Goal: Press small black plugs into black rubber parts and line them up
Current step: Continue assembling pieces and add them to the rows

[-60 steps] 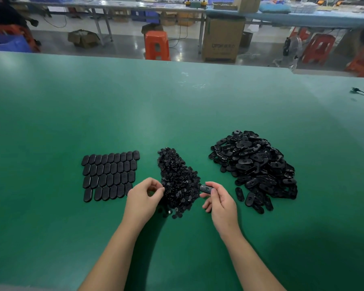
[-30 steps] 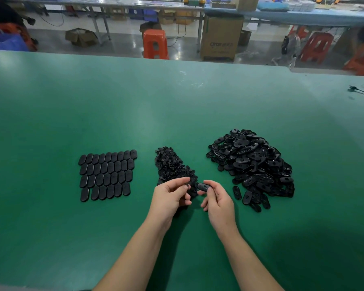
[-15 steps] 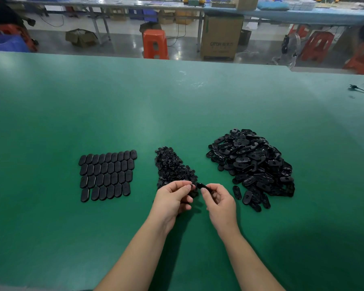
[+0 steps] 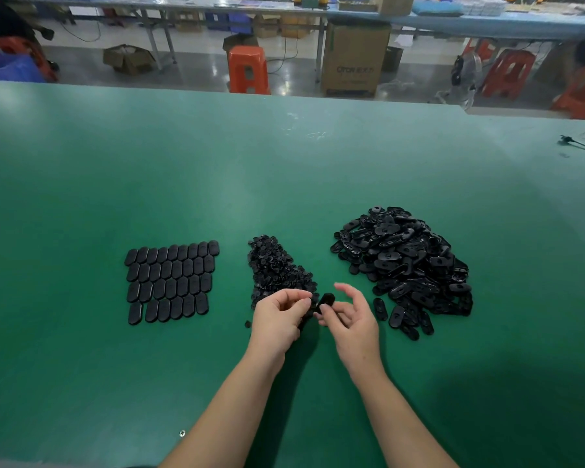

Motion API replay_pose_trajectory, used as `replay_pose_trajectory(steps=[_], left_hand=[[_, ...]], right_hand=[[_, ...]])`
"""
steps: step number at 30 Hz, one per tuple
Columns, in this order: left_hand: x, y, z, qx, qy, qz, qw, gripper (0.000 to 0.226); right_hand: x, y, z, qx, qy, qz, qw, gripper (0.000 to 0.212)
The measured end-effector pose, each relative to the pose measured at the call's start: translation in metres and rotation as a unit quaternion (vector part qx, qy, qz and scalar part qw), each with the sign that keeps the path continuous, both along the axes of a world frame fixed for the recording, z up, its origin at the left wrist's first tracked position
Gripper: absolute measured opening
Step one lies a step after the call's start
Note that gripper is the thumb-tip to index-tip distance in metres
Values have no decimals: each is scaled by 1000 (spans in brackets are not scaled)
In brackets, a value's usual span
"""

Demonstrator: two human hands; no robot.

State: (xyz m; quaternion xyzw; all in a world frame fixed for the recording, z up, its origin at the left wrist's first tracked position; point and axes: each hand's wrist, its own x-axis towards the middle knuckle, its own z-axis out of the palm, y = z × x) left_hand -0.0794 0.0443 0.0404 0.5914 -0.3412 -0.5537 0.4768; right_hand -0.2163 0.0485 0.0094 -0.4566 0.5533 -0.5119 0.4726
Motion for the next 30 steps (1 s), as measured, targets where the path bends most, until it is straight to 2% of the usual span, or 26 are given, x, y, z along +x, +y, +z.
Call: replay_pose_trajectory(steps=[2,8,14,24,30], left_hand=[[-1,1,0,-3,-23,-2,1000,10],[-9,-1,1,-13,-49,28,998,7],[-17,-2,-3,-26,-118,12,993,9],[-20,-4,0,-34,-169,9,985,13],[-19,-7,5,-36,-203,-4,979,13]], right_hand=[[0,0,0,-11,9,6,1000,42],[1,-1,-3,-15,52,-22,998,20],[1,1,-1,-16,58,-6,998,36],[0,2,1,-17,65,18,998,31],[-1,1,2,-14,39,20,999,40]])
